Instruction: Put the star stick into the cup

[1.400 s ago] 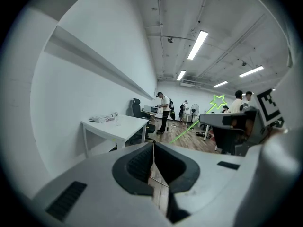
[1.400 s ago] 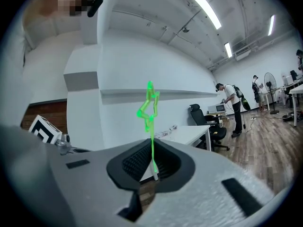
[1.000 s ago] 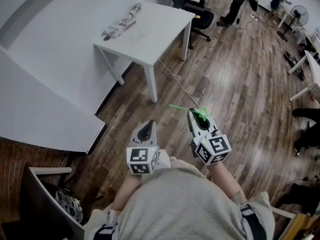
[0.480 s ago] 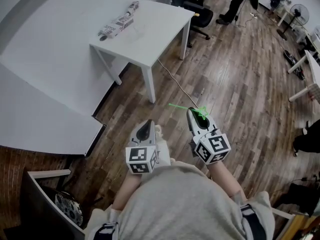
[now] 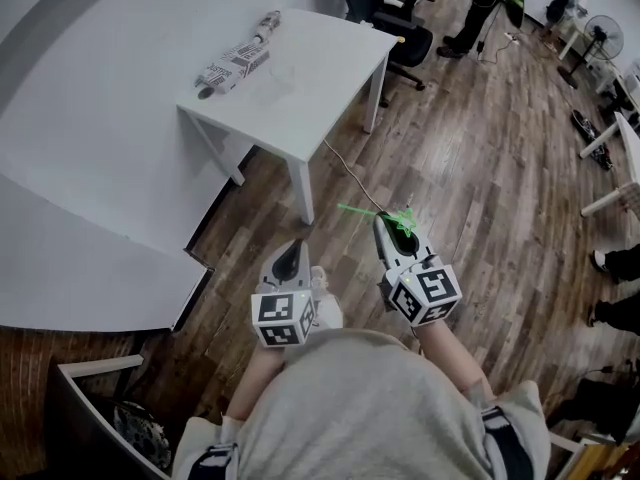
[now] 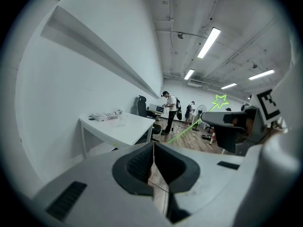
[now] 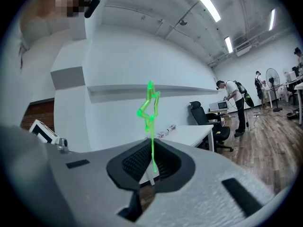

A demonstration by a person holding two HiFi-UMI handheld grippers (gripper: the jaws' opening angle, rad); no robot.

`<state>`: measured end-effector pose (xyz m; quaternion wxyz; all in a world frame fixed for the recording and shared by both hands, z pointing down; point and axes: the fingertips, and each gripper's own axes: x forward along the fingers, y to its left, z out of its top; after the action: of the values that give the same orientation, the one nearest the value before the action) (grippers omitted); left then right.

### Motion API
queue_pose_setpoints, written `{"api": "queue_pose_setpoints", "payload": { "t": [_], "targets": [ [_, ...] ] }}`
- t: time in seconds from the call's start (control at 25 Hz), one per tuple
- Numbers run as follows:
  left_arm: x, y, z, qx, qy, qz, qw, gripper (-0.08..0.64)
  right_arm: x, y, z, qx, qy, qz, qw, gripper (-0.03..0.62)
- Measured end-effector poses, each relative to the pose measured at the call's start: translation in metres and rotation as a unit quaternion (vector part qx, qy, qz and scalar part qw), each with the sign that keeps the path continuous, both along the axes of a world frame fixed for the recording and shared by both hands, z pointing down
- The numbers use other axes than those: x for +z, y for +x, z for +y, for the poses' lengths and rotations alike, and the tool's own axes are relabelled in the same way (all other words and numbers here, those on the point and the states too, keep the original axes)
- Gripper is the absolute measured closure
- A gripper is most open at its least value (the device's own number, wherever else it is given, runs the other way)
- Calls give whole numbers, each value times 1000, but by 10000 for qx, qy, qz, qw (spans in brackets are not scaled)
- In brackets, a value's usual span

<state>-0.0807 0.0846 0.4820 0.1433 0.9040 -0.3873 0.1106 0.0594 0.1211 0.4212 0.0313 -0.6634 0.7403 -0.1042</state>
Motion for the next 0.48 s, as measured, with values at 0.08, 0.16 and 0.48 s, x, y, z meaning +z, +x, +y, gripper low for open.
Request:
{"api": "queue_pose_setpoints", "payload": {
  "t": [0.08,0.16,0.48],
  "targets": [
    [-2,4,-21,-2,9,12,10000,551,-1,5,-22,-5,-16,25,10000,581],
    [-5,7,-44,-20,8,17,10000,551,-5,10,-45,16,-7,44,10000,581],
    [-9,12,-131,-20,-20,71,10000,551,-15,19,-128,165,49,177,9997,581]
  ]
}}
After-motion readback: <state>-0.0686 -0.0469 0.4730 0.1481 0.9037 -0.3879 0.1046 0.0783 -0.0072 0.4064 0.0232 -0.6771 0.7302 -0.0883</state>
